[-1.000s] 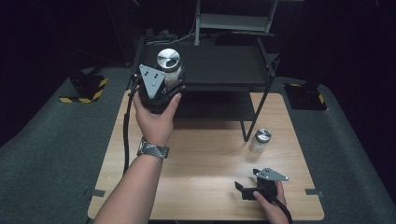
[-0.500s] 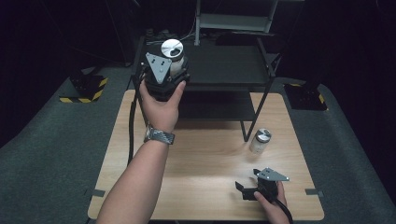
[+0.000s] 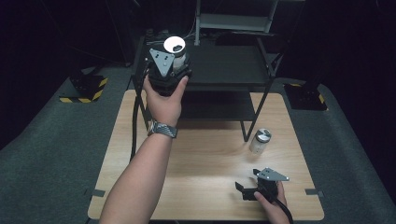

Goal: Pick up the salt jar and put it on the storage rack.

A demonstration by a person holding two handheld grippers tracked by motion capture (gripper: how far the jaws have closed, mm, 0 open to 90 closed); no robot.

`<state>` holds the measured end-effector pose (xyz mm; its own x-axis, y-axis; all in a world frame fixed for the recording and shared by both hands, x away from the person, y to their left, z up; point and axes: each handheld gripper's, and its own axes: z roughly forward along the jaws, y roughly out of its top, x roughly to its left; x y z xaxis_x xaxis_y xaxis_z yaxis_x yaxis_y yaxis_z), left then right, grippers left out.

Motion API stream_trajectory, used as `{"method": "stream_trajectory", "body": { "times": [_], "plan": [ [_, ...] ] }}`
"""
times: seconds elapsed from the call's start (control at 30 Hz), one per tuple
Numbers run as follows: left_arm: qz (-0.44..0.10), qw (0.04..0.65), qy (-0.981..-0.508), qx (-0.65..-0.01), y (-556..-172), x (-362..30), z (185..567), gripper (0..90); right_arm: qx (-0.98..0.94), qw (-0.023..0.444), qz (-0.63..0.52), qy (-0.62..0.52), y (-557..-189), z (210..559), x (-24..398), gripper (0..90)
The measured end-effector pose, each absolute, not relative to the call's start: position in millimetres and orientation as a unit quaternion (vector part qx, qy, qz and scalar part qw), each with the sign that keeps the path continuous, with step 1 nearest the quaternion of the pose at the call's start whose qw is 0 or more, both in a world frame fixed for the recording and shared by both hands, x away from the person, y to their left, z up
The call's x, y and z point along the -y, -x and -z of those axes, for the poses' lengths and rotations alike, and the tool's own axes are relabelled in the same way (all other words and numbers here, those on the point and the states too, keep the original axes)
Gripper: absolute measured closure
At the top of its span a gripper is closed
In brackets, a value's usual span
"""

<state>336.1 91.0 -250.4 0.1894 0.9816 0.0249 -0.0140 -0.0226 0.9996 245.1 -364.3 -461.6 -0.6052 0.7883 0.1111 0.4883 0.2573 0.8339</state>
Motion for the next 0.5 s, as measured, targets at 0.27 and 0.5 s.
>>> {"method": "stream_trajectory", "body": {
  "times": [0.27, 0.5],
  "plan": [
    [-0.456, 0.549, -0.543, -0.442, -344, -92, 255, 30.9, -0.775, 0.169, -0.449, -0.41, -245, 462, 364, 0.8],
    [-0.45, 0.555, -0.541, -0.444, -350, -94, 258, 30.8, -0.775, 0.167, -0.45, -0.411, -245, 462, 365, 0.8]
  ]
}}
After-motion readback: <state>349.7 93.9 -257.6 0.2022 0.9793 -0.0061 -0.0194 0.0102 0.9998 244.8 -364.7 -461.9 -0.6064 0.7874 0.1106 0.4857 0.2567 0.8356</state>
